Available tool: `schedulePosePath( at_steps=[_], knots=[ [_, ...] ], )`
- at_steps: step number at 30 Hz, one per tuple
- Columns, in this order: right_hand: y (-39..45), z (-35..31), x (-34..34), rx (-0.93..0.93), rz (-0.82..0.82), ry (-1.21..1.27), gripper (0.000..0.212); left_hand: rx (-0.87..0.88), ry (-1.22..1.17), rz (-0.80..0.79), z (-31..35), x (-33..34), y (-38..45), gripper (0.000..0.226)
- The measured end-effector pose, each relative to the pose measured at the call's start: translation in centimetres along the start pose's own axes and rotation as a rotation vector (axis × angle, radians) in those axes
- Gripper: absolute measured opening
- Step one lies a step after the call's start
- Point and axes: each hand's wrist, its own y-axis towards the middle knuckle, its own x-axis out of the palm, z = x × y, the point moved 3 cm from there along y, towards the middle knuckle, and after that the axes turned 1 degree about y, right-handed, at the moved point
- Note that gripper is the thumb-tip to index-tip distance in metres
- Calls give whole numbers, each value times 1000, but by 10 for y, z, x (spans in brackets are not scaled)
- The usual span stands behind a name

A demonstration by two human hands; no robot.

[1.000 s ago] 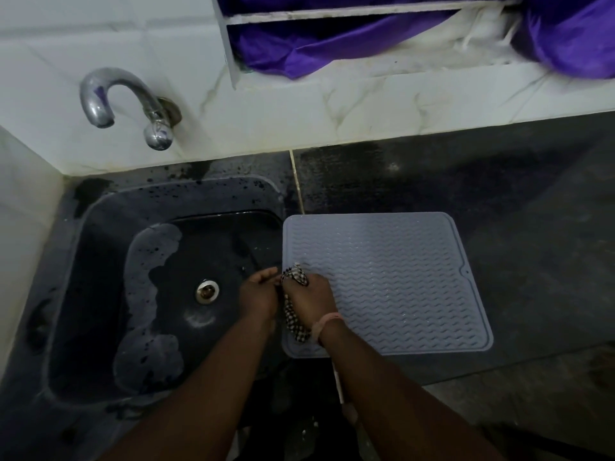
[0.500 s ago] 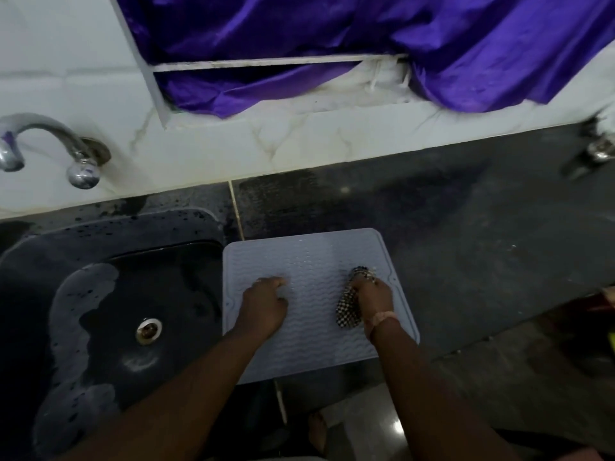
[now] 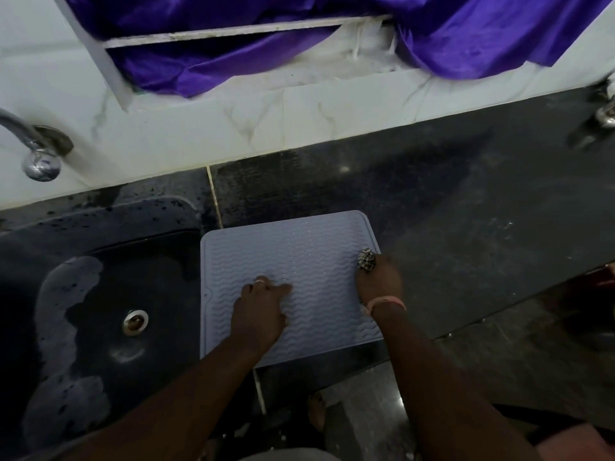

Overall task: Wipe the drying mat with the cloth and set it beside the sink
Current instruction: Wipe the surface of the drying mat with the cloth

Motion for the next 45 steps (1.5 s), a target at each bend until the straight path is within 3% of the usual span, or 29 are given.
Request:
schedulePosePath(
  at_steps=[10,17,22,27,35,45],
  knots=[
    [1,-23,9,-4,-75,-68,18,-16,3,6,0,1,5,67],
    [-35,-52,45,-67,-36,70,17,15,36,9,-2,-2,5,66],
    [-47,-58,73,-82,-79,51,27,49,-64,4,-12,-2,9,66],
    [-62,-66,83,-128,-81,107,29,61,-175,108,-24,-6,7,55],
    [-65,-72,90,-145,-108,91,15,-9,-128,211,-47,-14,-3,43],
    [-78,-83,105,-187,-107,73,18,-29,-34,276,-72,-19,-6,38]
  ],
)
